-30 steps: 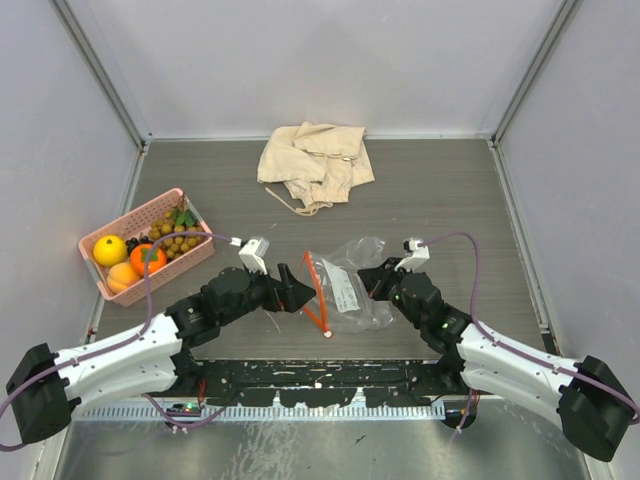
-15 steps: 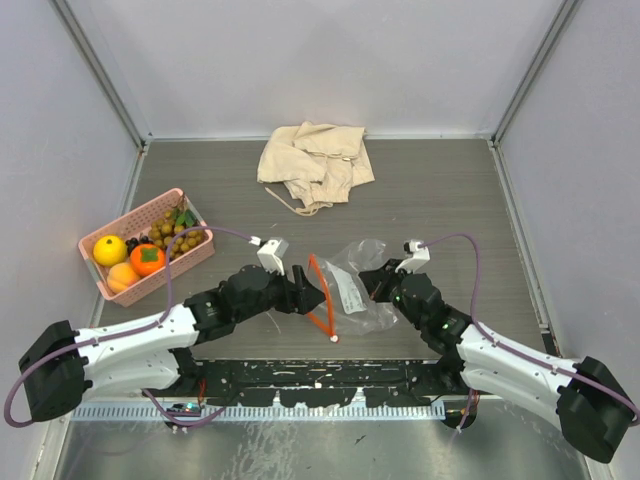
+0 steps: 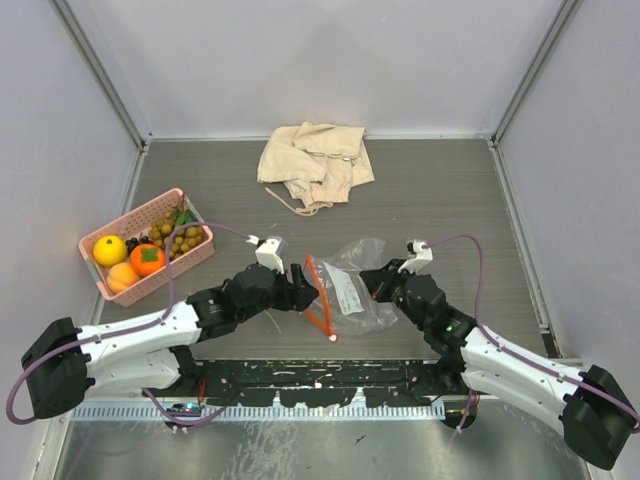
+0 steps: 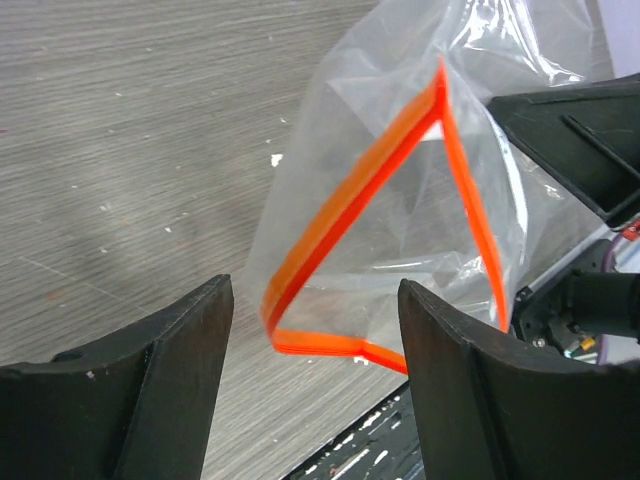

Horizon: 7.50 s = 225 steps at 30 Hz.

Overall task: Open the zip-top bag and remove the fake food
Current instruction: Pick up the zipper food storage bag at the center of the board, then place the zipper food storage bag at the center of the board, then reset both arms

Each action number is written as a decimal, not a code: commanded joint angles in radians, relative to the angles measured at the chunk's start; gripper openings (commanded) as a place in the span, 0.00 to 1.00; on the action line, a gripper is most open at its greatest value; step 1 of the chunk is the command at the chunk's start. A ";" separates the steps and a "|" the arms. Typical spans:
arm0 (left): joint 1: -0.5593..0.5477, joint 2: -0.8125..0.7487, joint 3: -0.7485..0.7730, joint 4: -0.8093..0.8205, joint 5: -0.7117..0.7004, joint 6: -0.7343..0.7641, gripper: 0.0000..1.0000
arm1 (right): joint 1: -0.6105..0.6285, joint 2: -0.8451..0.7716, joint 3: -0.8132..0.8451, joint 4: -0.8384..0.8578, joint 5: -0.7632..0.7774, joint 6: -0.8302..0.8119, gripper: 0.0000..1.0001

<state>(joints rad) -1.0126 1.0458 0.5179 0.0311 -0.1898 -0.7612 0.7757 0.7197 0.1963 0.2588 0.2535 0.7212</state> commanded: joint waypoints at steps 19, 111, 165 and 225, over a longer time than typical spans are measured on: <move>0.021 0.066 0.108 0.001 -0.037 0.118 0.06 | -0.009 -0.045 -0.012 0.021 -0.076 -0.008 0.09; 0.807 -0.283 0.630 -0.740 0.654 0.369 0.98 | -0.033 0.193 0.908 -0.854 0.577 -0.318 1.00; 0.807 -0.264 0.526 -0.625 0.676 0.349 0.98 | -0.032 0.127 0.845 -0.782 0.535 -0.452 1.00; 0.807 -0.251 0.505 -0.601 0.691 0.353 0.98 | -0.032 0.118 0.815 -0.754 0.532 -0.479 1.00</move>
<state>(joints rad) -0.2089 0.7994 1.0241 -0.6273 0.4767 -0.4107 0.7387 0.8486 1.0096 -0.5453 0.7822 0.2516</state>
